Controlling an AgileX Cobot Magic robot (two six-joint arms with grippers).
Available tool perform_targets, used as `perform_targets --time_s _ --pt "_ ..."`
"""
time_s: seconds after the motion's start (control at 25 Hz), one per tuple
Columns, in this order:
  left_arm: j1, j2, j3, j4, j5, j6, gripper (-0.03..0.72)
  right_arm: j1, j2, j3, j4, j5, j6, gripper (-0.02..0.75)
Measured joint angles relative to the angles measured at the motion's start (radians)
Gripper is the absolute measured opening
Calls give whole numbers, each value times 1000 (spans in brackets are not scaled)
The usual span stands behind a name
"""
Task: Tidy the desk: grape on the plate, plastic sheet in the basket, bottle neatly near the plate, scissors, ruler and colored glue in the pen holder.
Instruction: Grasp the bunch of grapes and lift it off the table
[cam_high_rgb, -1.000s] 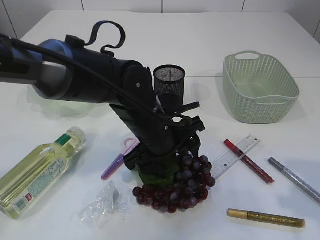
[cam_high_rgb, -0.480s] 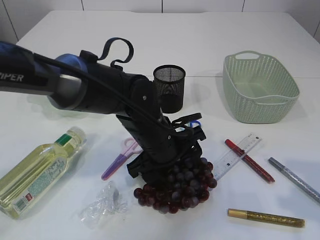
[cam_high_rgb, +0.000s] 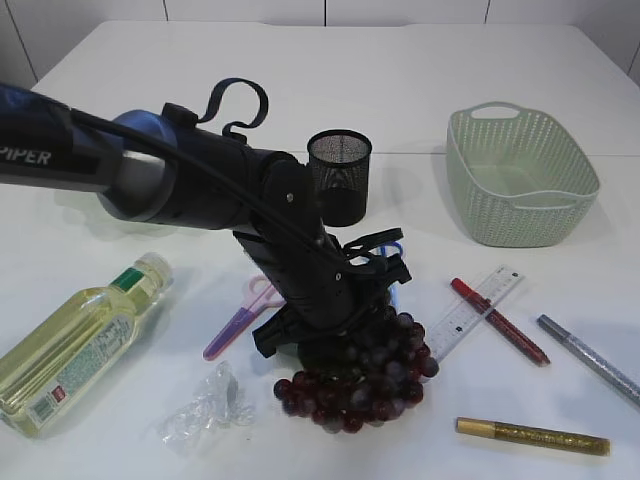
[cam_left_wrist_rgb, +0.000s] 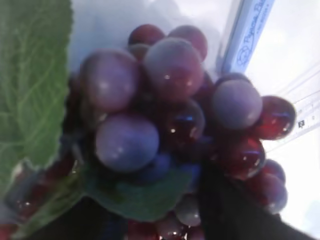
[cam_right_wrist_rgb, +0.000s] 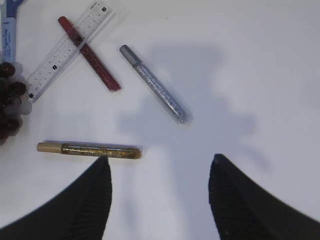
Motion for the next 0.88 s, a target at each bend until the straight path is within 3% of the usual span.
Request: perform_targets --time_s 0.12,0.44,0.72,0.88 --pt "0 0 -2 0 2 0 263 0 0 0 0 0 0 484" --pt "0 2 -4 0 2 0 219 0 0 0 0 0 2 484" --pt "0 2 -5 0 2 0 45 0 0 0 0 0 2 484" --pt "0 2 -5 0 2 0 21 0 0 0 0 0 2 484"
